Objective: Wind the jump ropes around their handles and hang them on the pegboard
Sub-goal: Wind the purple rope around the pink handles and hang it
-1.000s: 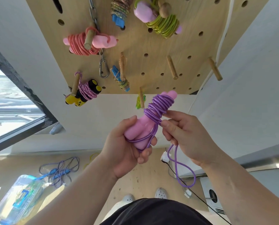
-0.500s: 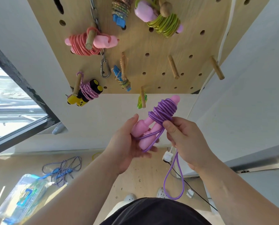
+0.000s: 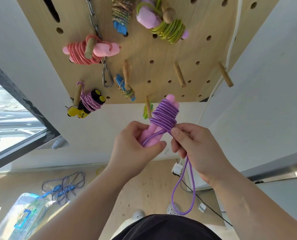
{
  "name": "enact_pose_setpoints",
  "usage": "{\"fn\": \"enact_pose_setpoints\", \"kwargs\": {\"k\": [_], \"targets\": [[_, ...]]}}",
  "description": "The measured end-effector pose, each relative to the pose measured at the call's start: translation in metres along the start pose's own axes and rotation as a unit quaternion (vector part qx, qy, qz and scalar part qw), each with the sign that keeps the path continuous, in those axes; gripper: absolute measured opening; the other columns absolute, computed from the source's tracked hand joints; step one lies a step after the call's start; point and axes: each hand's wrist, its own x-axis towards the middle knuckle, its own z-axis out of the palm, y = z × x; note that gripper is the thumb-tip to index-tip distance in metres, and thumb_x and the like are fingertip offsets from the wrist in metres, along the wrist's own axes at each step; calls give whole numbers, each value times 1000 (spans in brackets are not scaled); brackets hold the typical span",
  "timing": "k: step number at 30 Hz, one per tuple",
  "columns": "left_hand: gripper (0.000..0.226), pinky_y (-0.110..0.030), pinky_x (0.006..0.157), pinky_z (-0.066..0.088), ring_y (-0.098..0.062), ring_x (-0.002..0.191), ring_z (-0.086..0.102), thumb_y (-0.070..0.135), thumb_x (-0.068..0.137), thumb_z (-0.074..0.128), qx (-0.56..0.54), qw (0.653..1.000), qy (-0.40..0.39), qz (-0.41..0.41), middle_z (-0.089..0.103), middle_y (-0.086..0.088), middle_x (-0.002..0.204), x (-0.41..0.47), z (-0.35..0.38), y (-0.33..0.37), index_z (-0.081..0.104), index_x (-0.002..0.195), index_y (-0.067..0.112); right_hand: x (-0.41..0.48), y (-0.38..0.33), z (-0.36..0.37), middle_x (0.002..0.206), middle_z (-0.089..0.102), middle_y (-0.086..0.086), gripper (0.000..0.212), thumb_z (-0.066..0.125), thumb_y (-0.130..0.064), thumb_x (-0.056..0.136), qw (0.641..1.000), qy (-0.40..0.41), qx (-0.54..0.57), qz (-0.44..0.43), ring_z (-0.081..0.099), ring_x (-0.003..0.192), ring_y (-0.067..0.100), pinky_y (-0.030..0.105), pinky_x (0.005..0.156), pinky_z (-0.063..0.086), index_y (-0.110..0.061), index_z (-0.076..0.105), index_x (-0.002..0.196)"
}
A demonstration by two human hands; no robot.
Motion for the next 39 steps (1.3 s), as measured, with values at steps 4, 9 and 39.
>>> {"fn": "enact_pose_setpoints", "kwargs": {"k": [4, 9, 39], "targets": [[59, -31, 47, 43, -26, 58, 56, 32, 52, 84, -174, 979, -42, -92, 69, -17, 76, 3, -4, 2, 67, 99, 3, 6, -3, -9, 61, 63, 8, 15, 59, -17, 99, 1000, -19, -6, 0, 39, 52, 18, 30, 50, 33, -11, 71, 92], [63, -25, 42, 36, -26, 52, 51, 38, 54, 76, -306, 930, -116, -166, 67, -23, 80, -3, 2, 3, 62, 101, -3, 11, 5, -9, 57, 58, 9, 36, 62, -46, 85, 998, -45, 24, 43, 33, 51, 17, 29, 50, 27, -12, 71, 94], [56, -15, 67, 44, -7, 81, 53, 13, 61, 87, 221, 937, 123, 243, 57, 4, 98, -11, 29, -14, 55, 107, 11, -2, 9, -9, 58, 51, 2, 12, 60, -25, 99, 998, -31, 39, 24, 39, 53, 13, 24, 54, 34, -18, 70, 100]]}}
